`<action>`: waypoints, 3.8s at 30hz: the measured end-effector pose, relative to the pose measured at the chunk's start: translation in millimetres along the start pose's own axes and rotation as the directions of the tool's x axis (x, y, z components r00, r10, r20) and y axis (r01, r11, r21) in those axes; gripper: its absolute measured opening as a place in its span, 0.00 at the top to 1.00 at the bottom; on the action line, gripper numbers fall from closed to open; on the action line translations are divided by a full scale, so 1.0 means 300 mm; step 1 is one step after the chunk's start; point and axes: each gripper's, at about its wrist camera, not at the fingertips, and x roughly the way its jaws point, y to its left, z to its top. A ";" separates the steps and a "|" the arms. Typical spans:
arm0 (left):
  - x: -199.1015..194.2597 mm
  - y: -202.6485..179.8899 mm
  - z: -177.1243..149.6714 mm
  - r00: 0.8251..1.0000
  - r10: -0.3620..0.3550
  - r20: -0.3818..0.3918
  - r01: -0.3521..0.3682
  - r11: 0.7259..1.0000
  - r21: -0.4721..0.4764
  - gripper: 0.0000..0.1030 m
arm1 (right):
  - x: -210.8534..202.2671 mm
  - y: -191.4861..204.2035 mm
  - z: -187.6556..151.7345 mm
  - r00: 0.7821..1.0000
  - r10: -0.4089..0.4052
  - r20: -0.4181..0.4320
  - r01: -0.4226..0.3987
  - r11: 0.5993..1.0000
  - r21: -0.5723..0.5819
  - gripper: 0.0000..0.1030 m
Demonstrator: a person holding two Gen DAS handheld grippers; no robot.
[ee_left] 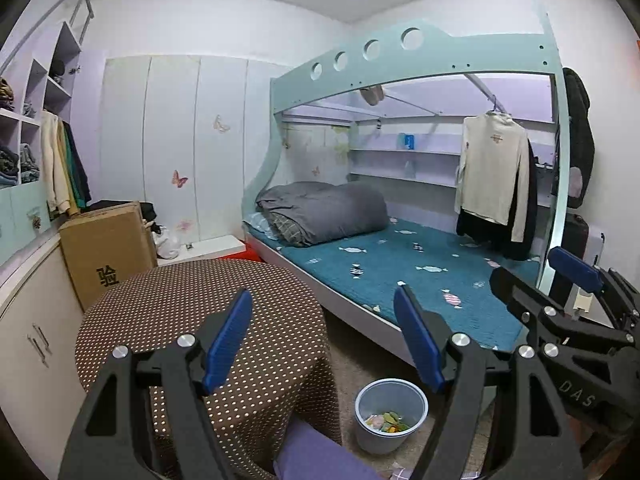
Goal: Collect trash
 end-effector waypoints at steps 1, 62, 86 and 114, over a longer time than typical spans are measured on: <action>-0.003 0.008 -0.003 1.000 -0.001 -0.004 0.001 1.000 -0.004 0.30 | -0.001 0.007 -0.005 1.000 0.003 -0.004 -0.003 1.000 0.000 0.19; 0.016 0.068 -0.066 0.996 0.084 -0.040 -0.086 0.995 -0.047 0.15 | 0.042 0.038 -0.051 0.997 0.034 -0.076 -0.033 0.999 0.005 0.18; 0.019 0.035 -0.067 0.994 0.106 -0.040 -0.108 0.993 -0.046 0.14 | 0.051 0.034 -0.065 0.996 0.038 -0.085 -0.037 0.999 0.014 0.18; 0.035 -0.006 -0.084 0.990 0.126 -0.058 -0.129 0.990 -0.048 0.14 | 0.069 0.014 -0.096 0.993 0.050 -0.109 -0.048 0.999 0.015 0.18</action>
